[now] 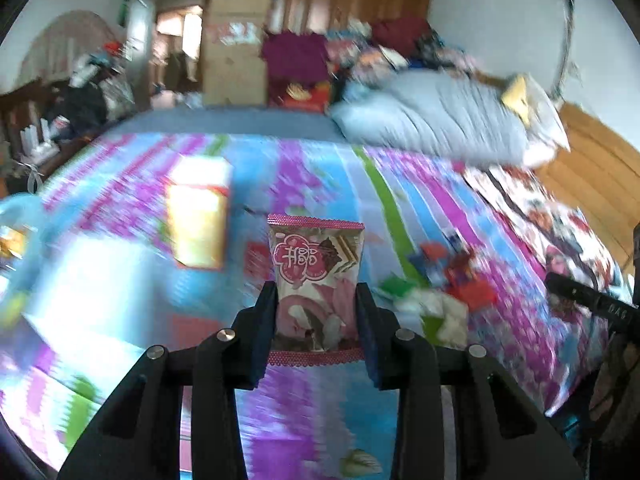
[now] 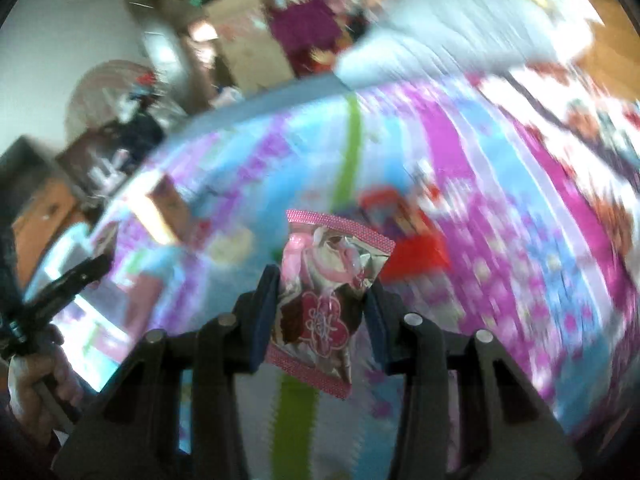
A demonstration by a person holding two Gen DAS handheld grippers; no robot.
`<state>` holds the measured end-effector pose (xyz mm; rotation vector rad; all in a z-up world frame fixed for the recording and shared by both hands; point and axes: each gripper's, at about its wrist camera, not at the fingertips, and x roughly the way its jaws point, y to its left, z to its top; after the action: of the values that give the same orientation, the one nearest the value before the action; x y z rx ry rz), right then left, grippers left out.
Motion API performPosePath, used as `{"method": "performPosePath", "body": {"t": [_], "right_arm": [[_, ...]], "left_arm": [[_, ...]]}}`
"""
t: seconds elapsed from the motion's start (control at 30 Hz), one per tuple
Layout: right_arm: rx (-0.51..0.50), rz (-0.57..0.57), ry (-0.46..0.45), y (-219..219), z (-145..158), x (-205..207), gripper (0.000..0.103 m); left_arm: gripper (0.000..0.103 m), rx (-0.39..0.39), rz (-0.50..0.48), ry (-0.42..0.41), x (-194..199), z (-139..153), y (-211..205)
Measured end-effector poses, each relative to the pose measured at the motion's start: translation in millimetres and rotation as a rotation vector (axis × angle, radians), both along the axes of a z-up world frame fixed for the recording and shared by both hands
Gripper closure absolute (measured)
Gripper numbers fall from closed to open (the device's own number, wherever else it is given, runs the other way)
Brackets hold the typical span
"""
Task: Organize snacks
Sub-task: 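Carry both pink floral packets over the clear bowl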
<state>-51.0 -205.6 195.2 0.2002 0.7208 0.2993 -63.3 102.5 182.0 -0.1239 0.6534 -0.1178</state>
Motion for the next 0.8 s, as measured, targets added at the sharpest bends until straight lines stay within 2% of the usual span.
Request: {"method": "performPosePath", "body": {"t": [0.17,0.27,0.47,0.63,0.8], "right_arm": [[0.035,0.165,-0.111,76,59,32,0.062],[0.072,0.289,-0.158,137,90,45,0.062],[0.14,0.52,-0.167,259,126,61,0.062],[0.142,0.664,-0.132,354,135,69,0.062],[0.124,0.772,-0.093,431,138,69,0.062]], "left_arm": [[0.064,0.014,0.149,-0.074,-13,45,78],[0.064,0.03,0.25,-0.106,-25,68,134],[0.064,0.051,0.413,-0.122,-41,99,241],[0.064,0.047,0.552,-0.059,-46,97,329],[0.064,0.055,0.659,-0.009,-53,83,387]]}}
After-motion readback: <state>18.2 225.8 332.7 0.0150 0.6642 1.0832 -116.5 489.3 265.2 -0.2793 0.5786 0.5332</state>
